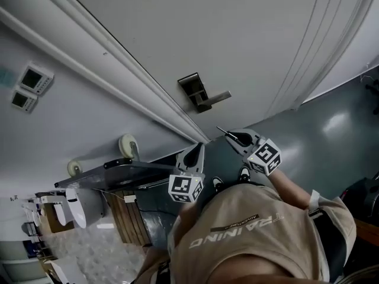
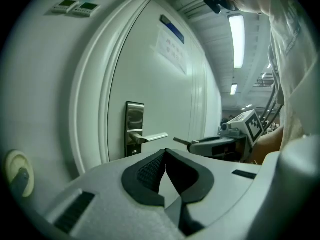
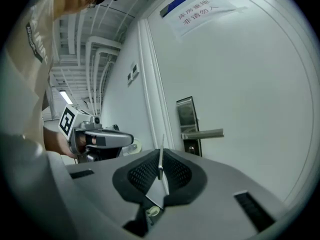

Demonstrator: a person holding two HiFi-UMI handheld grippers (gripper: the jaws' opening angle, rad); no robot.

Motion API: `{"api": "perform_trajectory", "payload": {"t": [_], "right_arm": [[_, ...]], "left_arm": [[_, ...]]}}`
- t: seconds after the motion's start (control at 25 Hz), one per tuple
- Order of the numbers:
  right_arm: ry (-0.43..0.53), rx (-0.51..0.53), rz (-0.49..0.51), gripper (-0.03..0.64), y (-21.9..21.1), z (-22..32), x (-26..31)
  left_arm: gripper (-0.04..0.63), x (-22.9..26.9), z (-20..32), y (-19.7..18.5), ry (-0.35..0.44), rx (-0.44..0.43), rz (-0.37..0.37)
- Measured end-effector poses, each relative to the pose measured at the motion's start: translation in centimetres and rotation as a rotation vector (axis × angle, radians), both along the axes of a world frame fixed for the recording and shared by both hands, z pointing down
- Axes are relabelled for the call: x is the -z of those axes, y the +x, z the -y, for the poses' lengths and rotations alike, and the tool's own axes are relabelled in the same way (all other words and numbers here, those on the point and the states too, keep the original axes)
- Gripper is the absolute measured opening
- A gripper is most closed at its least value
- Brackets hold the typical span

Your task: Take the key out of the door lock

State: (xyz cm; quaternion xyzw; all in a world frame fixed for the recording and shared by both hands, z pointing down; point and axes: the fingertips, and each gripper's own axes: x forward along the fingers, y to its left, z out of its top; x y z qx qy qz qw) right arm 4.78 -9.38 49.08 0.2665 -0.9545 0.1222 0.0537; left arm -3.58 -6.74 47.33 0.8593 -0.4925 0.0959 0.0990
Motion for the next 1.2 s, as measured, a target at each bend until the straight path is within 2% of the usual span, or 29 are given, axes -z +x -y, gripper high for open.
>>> {"api": "perform_trajectory", "payload": {"t": [0.2,0.36,0.48,0.68,0.8,0.96,1.2], "right_arm": [[0.074,-0.053,0.000,0.017,0.1,0.4,2.3],[0.027,-0.095,0.009,0.017,0.3,0.3,1.3],[0.054,-0.078,-0.008,0.017,-1.0,-0.3,1.7],[0.085,-0.072,-0.023,0.017,-2.0,-1.2,2.9],[0.101,-0.074,-0.026,0.017,-2.1,-1.4,3.6],[0.115,-0.084,-0.033,0.017,-1.6,-1.0,4.1],[0.087,-0.083,-0.032,0.017,-1.8,-1.0,3.0]], "left_arm": [[0.009,0.5,-0.1,-1.4,0.022,-0.012,0.006],[0.009,0.8,-0.2,-1.5,0.033,-0.043,0.009],[0.009,1.1,-0.4,-2.8,0.042,-0.027,0.029],[0.009,1.0,-2.0,-3.7,0.013,-0.022,0.006],[0.009,1.9,-2.0,-4.3,0.033,-0.012,-0.001],[0.009,2.7,-1.8,-3.9,0.067,-0.026,0.016],[0.009,2.3,-1.6,-3.2,0.059,-0.042,0.012]]}}
